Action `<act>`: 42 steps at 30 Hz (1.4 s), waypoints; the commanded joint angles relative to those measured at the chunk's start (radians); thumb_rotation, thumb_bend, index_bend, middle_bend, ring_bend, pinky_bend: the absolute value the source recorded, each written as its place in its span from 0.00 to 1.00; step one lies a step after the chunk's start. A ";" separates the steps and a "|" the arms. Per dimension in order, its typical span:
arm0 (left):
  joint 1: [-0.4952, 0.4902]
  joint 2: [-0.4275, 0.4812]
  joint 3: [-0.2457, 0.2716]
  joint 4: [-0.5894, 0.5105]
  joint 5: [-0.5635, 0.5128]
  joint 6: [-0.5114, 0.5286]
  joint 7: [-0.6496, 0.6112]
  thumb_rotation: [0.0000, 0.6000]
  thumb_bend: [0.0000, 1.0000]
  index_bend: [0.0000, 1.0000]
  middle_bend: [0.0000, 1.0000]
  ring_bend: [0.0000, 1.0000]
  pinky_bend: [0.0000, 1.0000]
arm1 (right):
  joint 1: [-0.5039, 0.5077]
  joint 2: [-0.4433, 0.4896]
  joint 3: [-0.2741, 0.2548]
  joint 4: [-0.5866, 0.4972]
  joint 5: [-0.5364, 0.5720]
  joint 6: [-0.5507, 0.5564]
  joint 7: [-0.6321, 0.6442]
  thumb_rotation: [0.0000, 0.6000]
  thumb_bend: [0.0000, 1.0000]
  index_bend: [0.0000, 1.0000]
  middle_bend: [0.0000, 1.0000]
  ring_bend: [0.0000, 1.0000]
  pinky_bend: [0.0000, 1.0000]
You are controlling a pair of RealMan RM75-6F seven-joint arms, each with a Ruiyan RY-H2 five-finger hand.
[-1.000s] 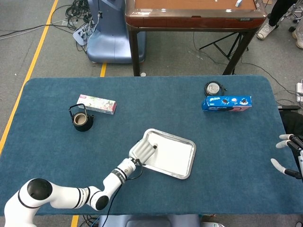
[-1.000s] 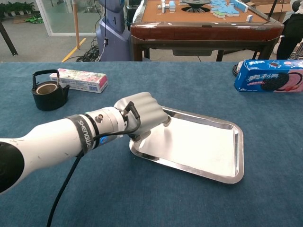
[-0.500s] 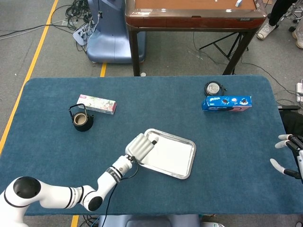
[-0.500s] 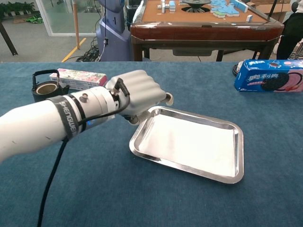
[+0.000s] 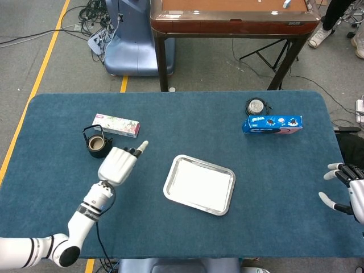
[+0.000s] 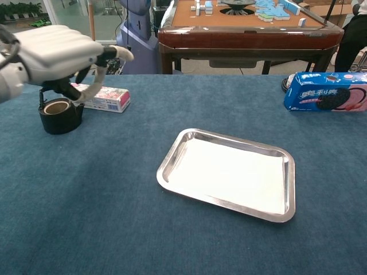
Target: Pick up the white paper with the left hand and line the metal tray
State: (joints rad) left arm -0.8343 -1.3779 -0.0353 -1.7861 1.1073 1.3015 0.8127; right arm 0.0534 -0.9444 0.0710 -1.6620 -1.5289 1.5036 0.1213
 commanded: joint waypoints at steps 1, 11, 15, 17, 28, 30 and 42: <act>0.092 0.075 0.047 -0.058 0.074 0.057 -0.113 1.00 0.51 0.11 0.33 0.37 0.67 | 0.011 -0.015 -0.005 0.000 0.004 -0.024 -0.030 1.00 0.20 0.45 0.32 0.24 0.31; 0.305 0.179 0.148 -0.064 0.269 0.238 -0.279 1.00 0.42 0.26 0.08 0.01 0.16 | 0.032 -0.052 -0.013 0.005 0.013 -0.065 -0.101 1.00 0.20 0.45 0.32 0.24 0.30; 0.387 0.208 0.195 -0.010 0.348 0.291 -0.355 1.00 0.41 0.30 0.07 0.00 0.16 | 0.035 -0.069 -0.007 0.007 0.032 -0.068 -0.126 1.00 0.20 0.45 0.32 0.24 0.30; 0.423 0.213 0.208 0.018 0.368 0.313 -0.383 1.00 0.40 0.31 0.07 0.00 0.16 | 0.035 -0.079 -0.003 0.008 0.040 -0.067 -0.139 1.00 0.20 0.45 0.33 0.24 0.30; 0.590 0.184 0.202 0.166 0.357 0.366 -0.543 1.00 0.40 0.32 0.10 0.02 0.16 | 0.035 -0.120 0.007 0.003 0.090 -0.067 -0.248 1.00 0.20 0.46 0.33 0.24 0.30; 0.609 0.181 0.190 0.184 0.344 0.363 -0.568 1.00 0.40 0.32 0.10 0.02 0.16 | 0.037 -0.126 0.007 0.001 0.104 -0.075 -0.270 1.00 0.20 0.46 0.33 0.24 0.31; 0.637 0.214 0.131 0.166 0.307 0.287 -0.587 1.00 0.40 0.32 0.10 0.02 0.16 | 0.061 -0.140 -0.003 0.009 0.137 -0.145 -0.291 1.00 0.20 0.46 0.33 0.24 0.31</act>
